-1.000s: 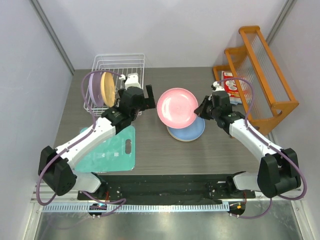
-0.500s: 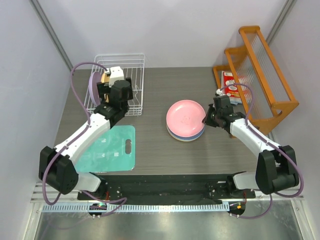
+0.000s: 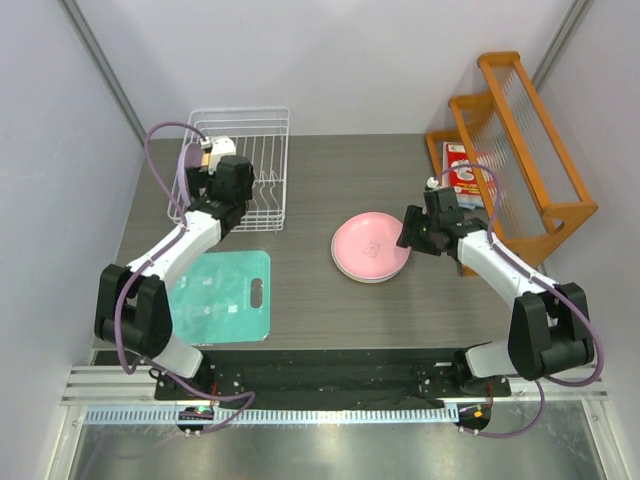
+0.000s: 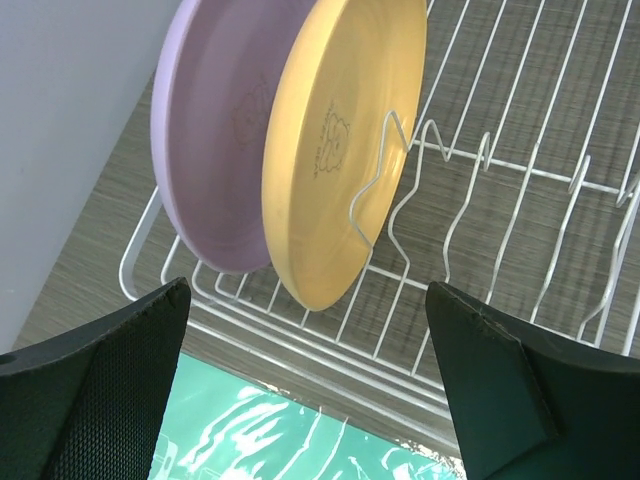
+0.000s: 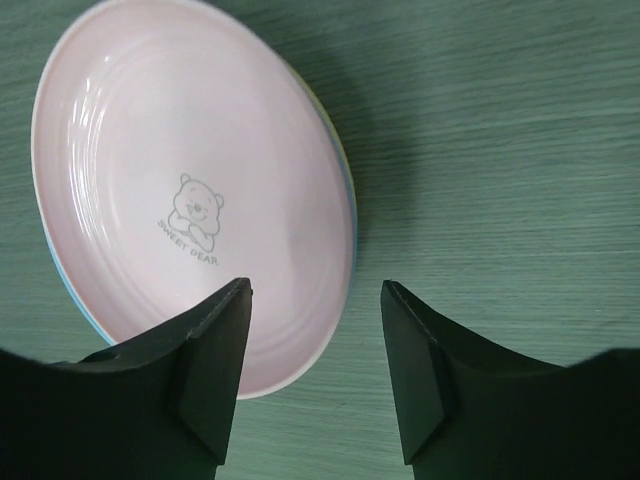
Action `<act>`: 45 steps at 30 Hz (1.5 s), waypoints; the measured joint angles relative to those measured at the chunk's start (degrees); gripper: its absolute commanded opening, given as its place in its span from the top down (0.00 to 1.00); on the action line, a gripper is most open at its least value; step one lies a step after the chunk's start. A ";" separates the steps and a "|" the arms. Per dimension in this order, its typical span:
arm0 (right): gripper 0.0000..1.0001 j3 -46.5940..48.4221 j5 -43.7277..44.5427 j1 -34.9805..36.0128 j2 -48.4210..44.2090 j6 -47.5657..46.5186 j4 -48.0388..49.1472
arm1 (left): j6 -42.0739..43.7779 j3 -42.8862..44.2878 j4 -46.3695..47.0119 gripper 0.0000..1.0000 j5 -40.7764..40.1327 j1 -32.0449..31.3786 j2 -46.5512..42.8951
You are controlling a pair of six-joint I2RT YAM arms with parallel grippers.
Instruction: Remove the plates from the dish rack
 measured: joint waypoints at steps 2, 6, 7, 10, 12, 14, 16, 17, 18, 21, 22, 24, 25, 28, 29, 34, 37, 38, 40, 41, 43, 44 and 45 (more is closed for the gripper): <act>0.36 1.38 2.27 0.00 -0.70 -0.74 -1.33 | 0.11 0.20 0.48 0.00 0.33 0.33 0.96; 0.36 2.91 6.16 0.00 -3.65 -1.92 -3.06 | 1.16 1.38 2.49 0.01 0.42 1.29 3.19; 0.35 3.17 6.82 0.00 -4.57 -2.03 -3.45 | 1.44 1.70 3.08 0.01 0.37 1.55 3.69; 0.35 3.69 8.20 0.00 -6.01 -2.25 -3.78 | 2.95 3.17 4.72 0.14 -1.25 2.27 6.08; 0.35 3.96 8.83 0.00 -6.08 -2.38 -3.93 | 4.04 5.22 5.25 0.28 -2.29 2.73 8.46; 0.36 4.07 9.22 0.00 -5.84 -2.40 -4.22 | 4.76 6.97 5.92 0.47 -2.97 3.13 10.69; 0.36 4.15 9.35 0.00 -5.42 -2.40 -4.35 | 5.53 8.11 6.23 0.60 -3.56 3.39 12.28; 0.35 4.15 9.38 0.00 -5.09 -2.40 -4.37 | 5.92 8.59 6.32 0.64 -4.00 3.43 13.03; 0.36 4.15 9.38 0.00 -4.74 -2.40 -4.50 | 6.40 8.85 6.51 0.66 -4.68 3.45 13.66; 0.36 4.15 9.35 0.00 -3.72 -2.40 -4.61 | 7.37 9.18 7.02 0.83 -5.86 3.48 14.64; 0.36 4.15 9.35 0.00 -3.52 -2.40 -4.61 | 7.69 9.22 7.15 0.87 -6.43 3.48 14.82; 0.35 4.15 9.35 0.00 -3.30 -2.40 -4.57 | 8.96 9.22 6.95 0.96 -7.61 3.48 14.91; 0.35 4.15 9.35 0.00 -3.30 -2.40 -4.59 | 9.38 9.22 6.88 0.99 -8.48 3.54 14.91; 0.35 4.15 9.31 0.00 -3.30 -2.40 -4.55 | 9.51 9.20 7.52 1.00 -9.29 3.74 14.91; 0.35 4.15 9.29 0.00 -3.30 -2.40 -4.55 | 9.88 9.14 7.98 1.00 -9.60 3.74 14.91; 0.35 4.13 9.22 0.00 -3.30 -2.38 -4.52 | 12.94 6.73 13.07 1.00 -12.09 2.93 14.03; 0.35 4.02 9.07 0.00 -3.30 -2.38 -4.44 | 16.87 4.17 17.62 1.00 -14.36 1.84 13.66; 0.36 3.96 9.01 0.00 -3.30 -2.38 -4.44 | 18.78 3.26 19.61 1.00 -15.41 1.36 13.64; 0.36 3.76 8.87 0.00 -3.30 -2.38 -4.28 | 22.32 1.79 22.88 1.00 -17.20 0.55 13.64; 0.36 3.69 8.79 0.00 -3.30 -2.38 -4.28 | 24.11 1.07 24.70 1.00 -18.05 0.09 13.62; 0.36 3.48 8.74 0.00 -3.32 -2.38 -4.13 | 27.43 0.24 28.85 1.00 -20.35 -0.79 13.27; 0.36 3.37 8.68 0.00 -3.32 -2.38 -4.13 | 28.65 0.02 30.51 1.00 -21.20 -1.05 12.81; 0.36 3.26 8.61 0.00 -3.32 -2.38 -4.07 | 29.83 -0.13 31.85 1.00 -21.97 -1.22 12.13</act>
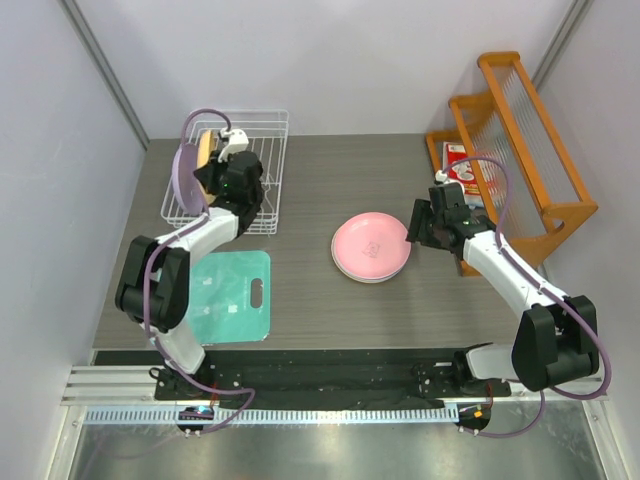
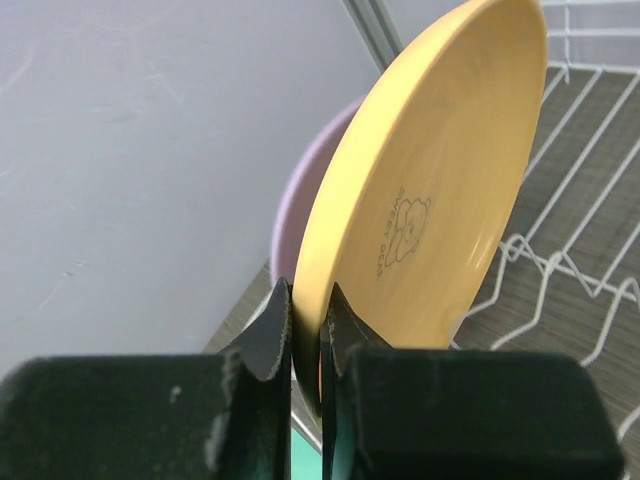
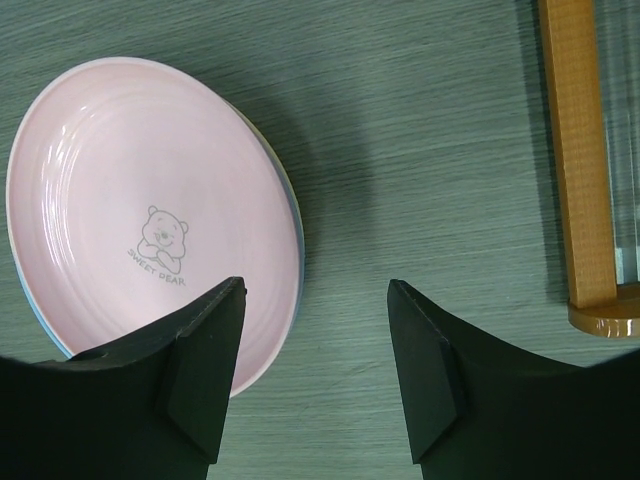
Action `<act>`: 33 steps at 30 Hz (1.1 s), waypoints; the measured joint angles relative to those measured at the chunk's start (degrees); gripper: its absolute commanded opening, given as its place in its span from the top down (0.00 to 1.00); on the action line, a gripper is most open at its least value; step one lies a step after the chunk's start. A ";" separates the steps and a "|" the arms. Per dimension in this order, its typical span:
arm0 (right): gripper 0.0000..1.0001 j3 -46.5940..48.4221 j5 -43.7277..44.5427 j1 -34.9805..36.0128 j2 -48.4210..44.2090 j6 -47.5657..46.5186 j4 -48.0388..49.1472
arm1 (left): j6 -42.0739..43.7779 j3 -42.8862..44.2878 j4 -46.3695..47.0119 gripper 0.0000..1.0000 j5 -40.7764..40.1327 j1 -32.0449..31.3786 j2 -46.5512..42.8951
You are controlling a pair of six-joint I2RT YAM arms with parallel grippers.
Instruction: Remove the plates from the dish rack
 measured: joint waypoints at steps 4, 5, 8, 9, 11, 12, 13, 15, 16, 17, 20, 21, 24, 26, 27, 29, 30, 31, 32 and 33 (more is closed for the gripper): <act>0.35 -0.66 -0.22 0.00 -0.22 0.00 -0.02 | 1.77 -0.07 2.05 1.00 -1.88 -0.04 -3.43; 0.35 -0.85 -0.28 0.00 -0.33 0.00 0.00 | 1.84 0.02 2.10 1.00 -2.19 -0.04 -4.15; 0.35 -1.38 -0.44 0.00 -1.11 0.00 -0.07 | 0.61 1.25 -0.74 1.00 -2.75 0.00 -5.49; 0.36 -1.40 -0.50 0.00 -1.29 0.00 -0.09 | -0.92 1.99 -2.82 1.00 -2.71 0.00 -5.79; 0.36 -1.40 -0.96 0.00 -1.77 0.00 0.00 | -5.09 4.00 -9.70 1.00 -0.61 -0.04 -6.73; 0.35 -1.40 -1.40 0.00 -2.05 -0.02 -0.04 | -7.67 5.31 -13.92 1.00 1.22 -0.07 -7.52; 0.35 -1.40 -1.86 0.02 -2.40 -0.02 0.00 | -10.86 6.71 -18.45 1.00 3.89 -0.09 -8.52; 0.34 -1.40 -2.71 0.13 -3.45 -0.02 0.13 | -16.96 8.66 -26.05 1.00 10.29 -0.13 -11.17; 0.33 -1.40 -3.91 0.17 -4.37 0.00 0.52 | -20.44 9.64 -29.88 1.00 14.51 -0.20 -13.05; 0.33 -1.40 -4.90 0.24 -5.22 0.00 1.07 | -22.18 10.03 -31.50 1.00 17.09 -0.28 -14.01; 0.33 -1.84 -9.84 0.46 -8.79 0.31 5.01 | -30.03 11.17 -37.38 1.00 29.49 -0.57 -18.14; 0.32 -2.05 -11.54 0.55 -9.70 0.66 6.64 | -32.20 11.23 -38.34 1.00 33.40 -0.72 -18.93; 0.32 -2.32 -16.37 0.96 -10.49 2.10 11.39 | -38.01 11.08 -40.44 1.00 42.77 -1.20 -19.50; 0.31 -2.45 -19.91 1.36 -9.70 3.32 14.73 | -41.59 9.77 -40.68 1.00 48.81 -1.75 -19.47; 0.31 -2.45 -21.33 1.46 -9.18 3.80 16.02 | -43.19 8.92 -40.76 1.00 51.30 -2.19 -19.47; 0.31 -2.47 -24.24 1.75 -7.43 5.07 19.26 | -45.46 7.43 -40.92 1.00 54.55 -3.17 -19.43; 0.31 -2.47 -25.33 1.88 -6.54 5.66 20.63 | -46.75 6.69 -41.07 1.00 56.17 -4.02 -19.34; 0.32 -2.47 -26.27 2.12 -5.49 6.32 21.97 | -47.34 6.32 -41.16 1.00 57.27 -4.59 -19.26; 0.31 -2.49 -27.10 2.27 -4.50 6.84 23.21 | -48.39 5.90 -41.27 1.00 58.60 -5.25 -19.17; 0.32 -2.49 -27.78 2.43 -3.63 7.30 24.30 | -48.87 5.73 -41.27 1.00 59.30 -6.19 -19.12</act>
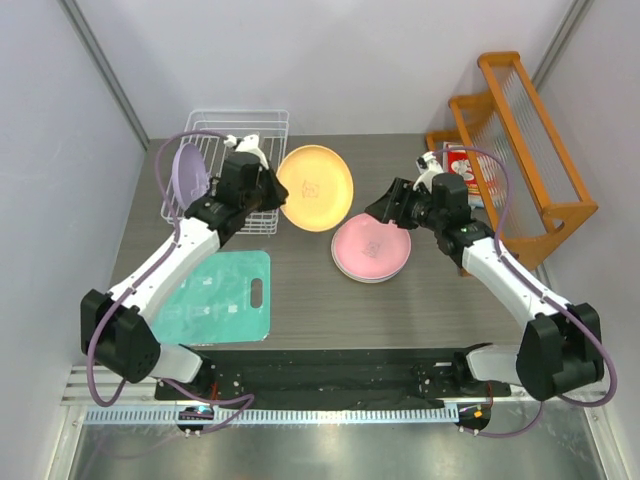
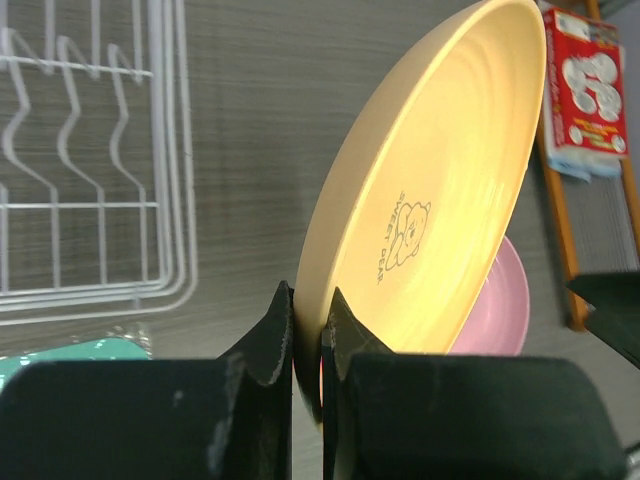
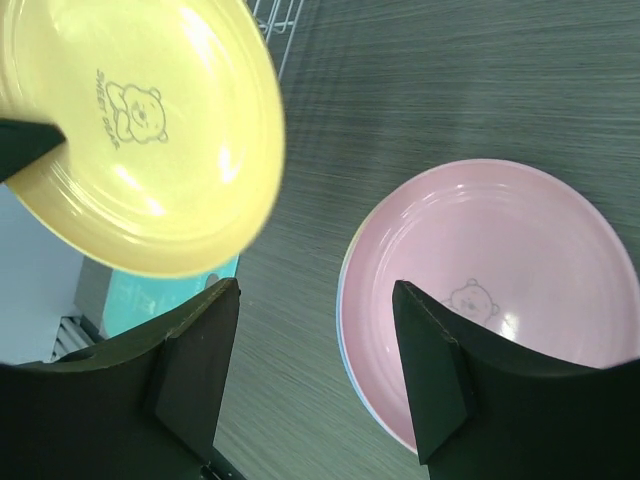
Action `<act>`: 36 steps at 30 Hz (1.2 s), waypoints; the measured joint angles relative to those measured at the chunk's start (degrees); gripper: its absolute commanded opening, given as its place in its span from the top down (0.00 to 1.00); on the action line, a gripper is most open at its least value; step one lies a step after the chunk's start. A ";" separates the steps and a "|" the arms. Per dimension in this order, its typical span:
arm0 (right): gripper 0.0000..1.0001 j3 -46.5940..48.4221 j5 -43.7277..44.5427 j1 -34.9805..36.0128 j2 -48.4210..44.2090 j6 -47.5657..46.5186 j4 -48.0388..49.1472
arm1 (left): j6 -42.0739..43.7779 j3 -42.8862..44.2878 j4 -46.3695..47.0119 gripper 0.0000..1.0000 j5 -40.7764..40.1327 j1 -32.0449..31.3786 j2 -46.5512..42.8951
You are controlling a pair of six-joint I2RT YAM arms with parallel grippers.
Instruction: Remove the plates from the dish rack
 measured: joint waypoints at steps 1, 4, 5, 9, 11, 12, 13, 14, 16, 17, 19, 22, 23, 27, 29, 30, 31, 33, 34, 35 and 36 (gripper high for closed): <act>0.31 -0.02 -0.57 0.11 0.92 0.57 1.14 | -0.81 -0.15 0.02 1.00 0.72 -0.90 0.00; 0.31 -0.09 -1.66 0.28 3.26 1.44 3.54 | -2.19 -0.26 0.07 1.00 2.43 -2.93 0.00; 0.31 -0.09 -1.75 0.33 3.61 1.60 3.80 | -2.56 -0.33 0.13 1.00 3.15 -3.50 0.00; 0.57 -0.04 -2.51 0.52 6.16 2.01 5.35 | -3.85 -1.46 0.76 1.00 4.33 -5.62 0.00; 0.72 -0.04 -2.69 0.52 7.52 2.01 5.64 | -4.24 -2.19 0.87 1.00 4.90 -6.14 0.00; 0.88 -0.02 -2.75 0.55 8.31 2.47 5.70 | -4.33 -2.49 0.85 1.00 5.27 -6.40 0.00; 0.94 0.00 -2.93 0.55 8.74 2.27 5.75 | -4.31 -2.60 0.83 1.00 5.25 -6.51 0.02; 0.98 0.00 -3.45 0.55 9.09 2.49 5.97 | -4.26 -2.73 0.81 0.95 5.22 -6.56 0.04; 0.99 0.00 -3.76 0.59 9.11 2.93 6.19 | -4.24 -3.26 0.42 0.64 4.59 -6.43 0.07; 0.99 0.00 -3.34 0.61 8.98 2.91 6.34 | -4.37 -3.34 0.55 0.48 4.85 -6.12 0.07; 0.99 -0.15 -1.64 0.70 8.37 2.34 5.53 | -4.46 -3.34 0.94 0.04 4.46 -6.19 0.00; 0.99 -0.66 3.19 0.74 6.54 1.01 1.73 | -3.56 -3.34 1.22 0.01 1.79 -6.47 -0.44; 0.99 -0.72 4.46 0.72 5.92 0.61 0.33 | -3.32 -3.34 1.14 0.01 0.48 -6.51 -0.66; 0.98 -0.70 11.78 0.04 2.75 -1.62 -7.78 | 0.24 -3.34 -0.70 0.01 -9.40 -6.58 -2.19; 0.97 -0.70 15.02 -0.28 1.92 -2.58 -11.65 | 3.15 -3.34 -1.46 0.01 -16.22 -6.54 -3.15; 0.96 -0.70 16.63 -0.37 1.68 -2.84 -13.57 | 4.83 -3.34 -1.64 0.01 -19.56 -6.47 -3.65; 0.96 -0.70 18.21 -0.44 1.51 -3.21 -15.54 | 6.58 -3.34 -1.64 0.01 -22.62 -6.29 -4.13; 0.96 -0.70 20.61 -0.70 1.44 -3.89 -18.69 | 9.94 -3.34 -1.31 0.01 -27.65 -5.27 -4.81; 0.96 -0.70 21.46 -0.79 1.44 -4.09 -19.93 | 11.37 -3.28 -1.16 0.00 -29.57 -4.37 -4.92; 0.95 -0.70 22.08 -0.79 1.44 -4.28 -20.92 | 12.50 -3.23 -1.03 0.00 -31.04 -3.08 -4.92; 0.94 -0.70 22.53 -0.79 1.44 -4.39 -21.66 | 13.16 -3.23 -0.94 0.01 -31.93 -1.95 -4.87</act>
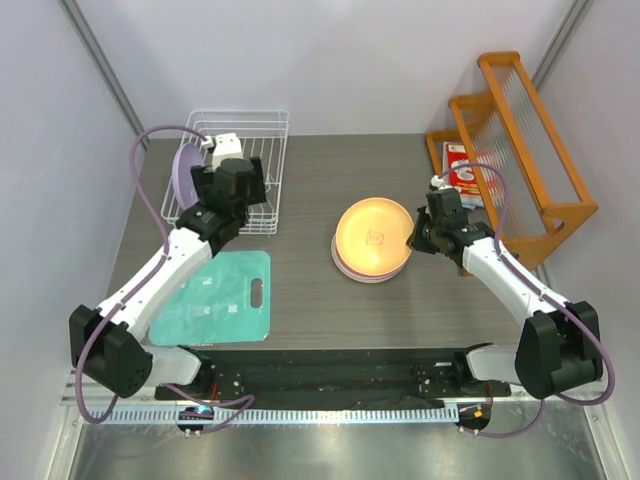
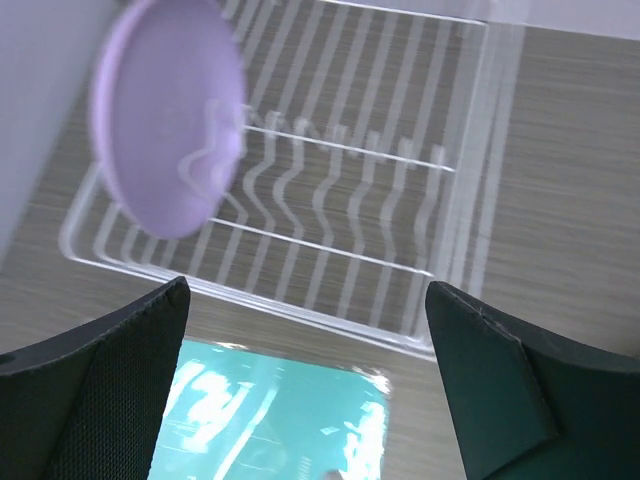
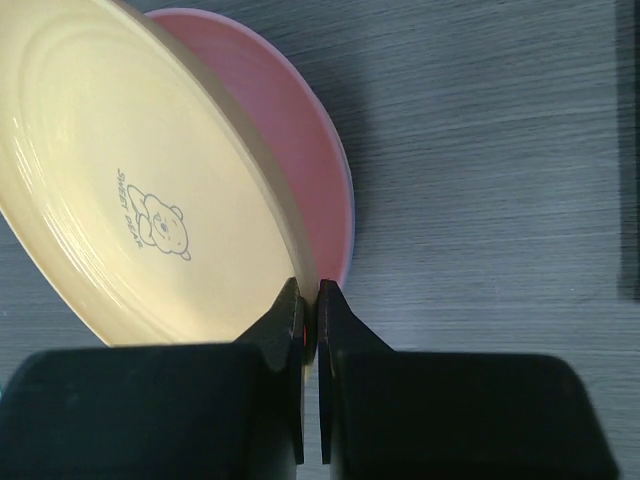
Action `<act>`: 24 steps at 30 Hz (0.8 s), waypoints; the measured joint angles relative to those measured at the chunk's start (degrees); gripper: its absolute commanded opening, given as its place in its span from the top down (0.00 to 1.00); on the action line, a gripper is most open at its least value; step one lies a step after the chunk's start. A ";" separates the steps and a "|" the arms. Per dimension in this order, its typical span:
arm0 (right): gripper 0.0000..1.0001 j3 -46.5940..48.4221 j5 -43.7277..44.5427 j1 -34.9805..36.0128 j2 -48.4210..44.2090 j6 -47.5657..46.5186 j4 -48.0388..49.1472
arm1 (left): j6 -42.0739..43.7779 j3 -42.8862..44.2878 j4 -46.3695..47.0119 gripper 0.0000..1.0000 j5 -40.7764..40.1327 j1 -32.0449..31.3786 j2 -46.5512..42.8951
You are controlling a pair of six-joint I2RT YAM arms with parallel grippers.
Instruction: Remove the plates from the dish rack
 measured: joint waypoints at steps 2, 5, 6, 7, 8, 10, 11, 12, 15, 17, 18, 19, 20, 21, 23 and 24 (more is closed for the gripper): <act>0.89 0.00 0.50 0.00 0.02 -0.37 -0.94 | 1.57 0.00 0.17 0.01 -1.92 3.26 0.28; 0.80 0.00 0.55 0.00 0.57 -1.03 -1.22 | 3.10 0.04 0.70 0.01 -3.56 7.65 1.44; 0.77 0.04 0.52 0.00 1.07 -1.18 -1.25 | 3.65 0.07 0.94 0.01 -3.96 8.87 2.10; 0.71 0.22 0.48 0.00 1.70 -1.20 -1.29 | 4.09 0.07 1.11 0.00 -4.26 9.92 2.84; 0.68 0.39 0.35 0.00 2.45 -1.36 -1.22 | 4.46 0.07 1.25 0.01 -4.50 10.73 3.67; 0.59 0.57 0.04 0.00 3.69 -1.84 -1.05 | 5.20 0.07 1.79 0.01 -4.68 11.82 5.25; 0.52 0.59 -0.39 -0.02 4.13 -2.08 -1.01 | 5.51 0.07 2.25 0.01 -4.66 12.37 6.05; 0.50 0.61 -0.96 -0.02 4.46 -2.43 -0.98 | 5.66 0.07 2.71 0.01 -4.59 12.85 6.84; 0.44 1.18 -1.29 -0.02 4.96 -2.91 -1.01 | 5.84 0.07 3.89 0.01 -4.13 14.25 8.81; 0.42 1.75 0.11 0.00 4.76 -3.26 -1.05 | 6.12 0.17 4.70 0.00 -4.04 15.17 10.01; 0.41 2.23 1.40 0.00 4.46 -3.48 -1.16 | 6.25 0.35 5.03 0.00 -4.00 15.76 10.64; 0.39 2.51 2.38 0.00 4.07 -3.56 -1.27 | 6.56 0.63 5.44 0.00 -3.93 16.37 11.32; 0.39 2.73 3.32 -0.02 3.48 -3.72 -1.40 | 6.80 1.11 5.79 0.01 -3.80 17.09 12.09; 0.38 2.97 4.39 -0.02 2.60 -3.82 -1.64 | 6.99 1.64 6.23 0.00 -3.78 17.84 12.85; 0.38 3.43 6.08 -0.02 0.66 -3.96 -1.92 | 7.28 2.64 7.32 0.00 -3.85 19.04 14.29; 0.38 3.65 6.64 -0.02 -0.28 -3.96 -1.95 | 7.45 3.21 7.78 0.01 -3.87 19.69 15.08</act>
